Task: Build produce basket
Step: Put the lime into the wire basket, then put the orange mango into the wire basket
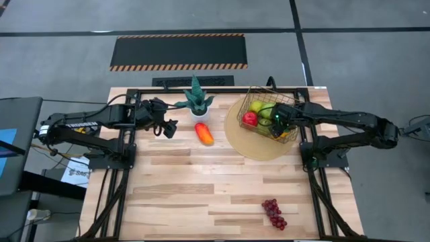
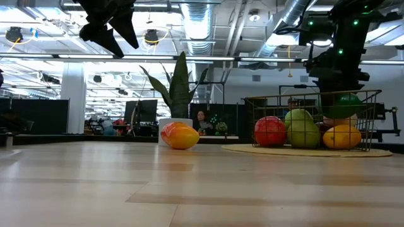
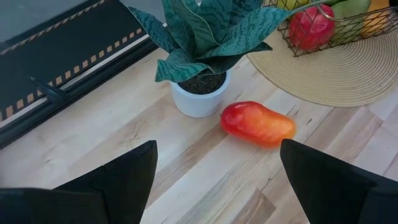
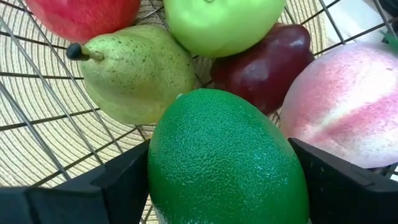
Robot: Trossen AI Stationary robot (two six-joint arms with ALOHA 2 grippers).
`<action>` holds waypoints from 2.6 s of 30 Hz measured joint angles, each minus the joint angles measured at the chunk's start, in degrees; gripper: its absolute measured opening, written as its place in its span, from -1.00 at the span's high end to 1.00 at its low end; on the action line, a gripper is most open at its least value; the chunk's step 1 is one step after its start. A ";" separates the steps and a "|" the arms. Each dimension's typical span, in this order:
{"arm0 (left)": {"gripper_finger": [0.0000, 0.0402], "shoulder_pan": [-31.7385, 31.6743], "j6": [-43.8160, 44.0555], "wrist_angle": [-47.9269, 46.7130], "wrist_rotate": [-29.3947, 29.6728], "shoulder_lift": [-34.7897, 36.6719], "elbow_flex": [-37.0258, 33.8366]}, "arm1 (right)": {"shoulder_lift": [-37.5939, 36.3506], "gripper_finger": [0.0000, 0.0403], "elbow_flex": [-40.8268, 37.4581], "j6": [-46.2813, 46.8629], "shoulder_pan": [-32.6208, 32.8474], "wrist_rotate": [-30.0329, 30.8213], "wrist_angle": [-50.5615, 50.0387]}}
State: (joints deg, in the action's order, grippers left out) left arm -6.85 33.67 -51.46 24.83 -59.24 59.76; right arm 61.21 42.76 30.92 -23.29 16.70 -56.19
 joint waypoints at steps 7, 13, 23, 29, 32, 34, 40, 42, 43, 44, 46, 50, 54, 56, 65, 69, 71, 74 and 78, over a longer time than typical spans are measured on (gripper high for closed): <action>-0.63 0.00 0.57 0.02 0.05 -0.02 -0.01 | 0.00 -0.77 0.02 0.85 0.00 -0.23 0.06; -0.63 0.02 0.64 0.02 0.14 0.00 0.01 | 0.00 -0.78 0.02 4.00 -0.92 -1.63 -0.32; -0.63 0.00 0.64 0.02 0.32 0.00 -0.01 | 0.00 -0.96 0.02 4.48 -4.24 -4.88 -0.44; -0.63 0.00 0.64 0.02 0.30 0.00 -0.01 | 0.00 -0.95 0.02 3.27 -4.68 -4.89 -0.52; -0.63 0.00 0.64 0.02 0.30 0.00 -0.01 | 0.00 -0.94 0.02 4.21 -4.68 -4.89 -0.57; -0.63 0.00 0.64 0.01 0.30 0.00 -0.01 | 0.00 -0.95 0.02 5.13 -4.68 -4.91 -0.59; -0.63 0.01 0.64 0.02 0.26 0.00 0.01 | 0.00 -0.97 0.29 7.20 -5.07 -6.98 -1.62; -0.63 0.00 0.96 0.02 0.25 0.00 0.01 | 0.00 -0.96 1.17 7.19 -5.39 -8.53 -2.09; -0.63 0.01 1.08 0.00 0.25 0.00 0.01 | -0.03 -0.96 1.97 7.22 -5.40 -8.93 -2.14; -0.63 0.02 1.09 0.02 0.25 0.00 0.00 | -0.12 -0.95 3.06 7.21 -5.38 -9.10 -2.25; -0.63 0.01 1.09 0.00 0.23 0.00 0.01 | -0.15 -0.94 6.08 6.87 -5.17 -9.35 -2.20; -0.63 0.00 1.09 0.00 0.08 0.00 0.01 | -0.14 -0.95 14.35 5.24 -3.83 -9.43 -0.83; -0.63 0.00 1.53 -0.02 -0.15 0.00 -0.01 | 1.02 -0.95 20.56 6.77 -0.41 -9.24 4.72; -0.63 0.00 1.58 -0.02 -0.14 0.00 0.00 | 2.71 -0.95 22.07 7.01 2.04 -8.79 8.50; -0.63 0.01 2.19 -0.07 -0.19 0.00 0.00 | 20.10 -0.95 26.75 6.69 10.61 -7.78 23.83; -0.63 0.01 2.59 -0.07 -0.21 0.00 0.00 | 29.31 -0.95 31.66 5.87 12.03 -7.69 26.20; -0.63 0.00 2.60 -0.09 -0.27 0.00 -0.01 | 33.79 -0.95 34.59 4.69 12.79 -7.58 26.87; -0.63 0.02 3.11 -0.21 -0.33 -0.02 0.00 | 39.46 -0.95 38.73 3.72 13.61 -7.47 26.75; -0.63 0.02 3.45 -0.33 -0.34 -0.02 0.01 | 45.66 -0.95 43.29 3.59 14.46 -7.09 26.57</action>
State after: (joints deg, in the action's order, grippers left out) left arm -6.83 37.12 -51.79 24.49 -59.26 59.77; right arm 106.87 86.05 34.51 -8.83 9.61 -29.62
